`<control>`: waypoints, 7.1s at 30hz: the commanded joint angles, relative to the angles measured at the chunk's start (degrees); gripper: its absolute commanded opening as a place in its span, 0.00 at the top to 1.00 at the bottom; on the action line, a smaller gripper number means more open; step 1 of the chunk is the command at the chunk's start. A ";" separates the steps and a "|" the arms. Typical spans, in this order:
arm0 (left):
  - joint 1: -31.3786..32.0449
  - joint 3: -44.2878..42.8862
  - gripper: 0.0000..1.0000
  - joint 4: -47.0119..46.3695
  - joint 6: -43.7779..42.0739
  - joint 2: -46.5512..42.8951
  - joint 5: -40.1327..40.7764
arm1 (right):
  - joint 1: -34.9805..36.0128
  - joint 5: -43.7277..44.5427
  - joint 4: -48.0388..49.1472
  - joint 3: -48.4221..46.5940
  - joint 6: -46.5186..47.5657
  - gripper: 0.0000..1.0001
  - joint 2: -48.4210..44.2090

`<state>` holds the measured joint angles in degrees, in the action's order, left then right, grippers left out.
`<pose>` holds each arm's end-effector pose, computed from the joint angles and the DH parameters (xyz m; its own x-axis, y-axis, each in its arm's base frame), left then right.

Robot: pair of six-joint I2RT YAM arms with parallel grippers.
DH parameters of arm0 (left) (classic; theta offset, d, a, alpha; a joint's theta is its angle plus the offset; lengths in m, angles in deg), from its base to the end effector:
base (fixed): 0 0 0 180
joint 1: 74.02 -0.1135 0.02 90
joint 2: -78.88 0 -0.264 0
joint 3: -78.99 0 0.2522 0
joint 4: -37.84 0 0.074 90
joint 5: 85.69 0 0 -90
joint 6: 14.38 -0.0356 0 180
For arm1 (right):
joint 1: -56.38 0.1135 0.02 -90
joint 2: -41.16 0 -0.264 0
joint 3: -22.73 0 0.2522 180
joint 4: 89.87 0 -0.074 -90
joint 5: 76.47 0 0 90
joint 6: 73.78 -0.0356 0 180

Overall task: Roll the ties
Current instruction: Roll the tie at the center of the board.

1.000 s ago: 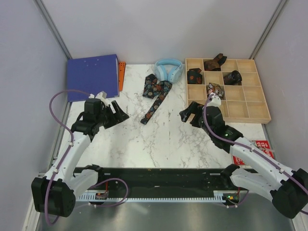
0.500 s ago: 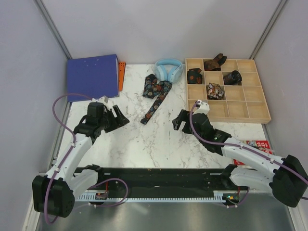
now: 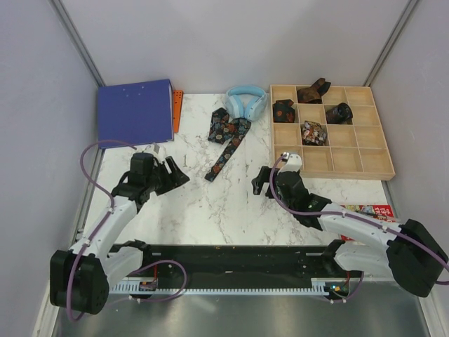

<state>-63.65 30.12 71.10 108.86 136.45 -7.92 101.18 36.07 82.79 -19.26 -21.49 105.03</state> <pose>0.2039 -0.0450 0.2254 -0.7314 -0.4108 -0.5443 -0.0838 0.8463 -0.5261 0.1736 0.1531 0.2044 -0.5269 0.2729 -0.8049 -0.1152 0.9154 0.3858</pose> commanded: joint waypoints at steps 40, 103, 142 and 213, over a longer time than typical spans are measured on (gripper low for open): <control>15.82 -2.85 0.49 -29.18 25.39 29.98 17.32 | -0.06 -4.44 9.93 2.74 3.61 0.02 0.90; 28.30 15.07 0.83 9.84 22.92 -26.08 12.50 | 8.73 -22.46 13.71 -15.62 -37.52 0.26 38.76; 28.39 14.99 0.86 17.49 29.61 -26.62 6.43 | 9.35 -22.43 -6.80 -25.30 -15.19 0.72 29.03; 23.99 -1.01 0.90 11.52 19.85 2.55 7.92 | 17.87 -30.46 -17.48 -36.01 -13.88 0.89 41.94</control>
<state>-39.13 31.93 85.25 132.02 137.43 -1.10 119.36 4.18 70.57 -52.13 -38.11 148.73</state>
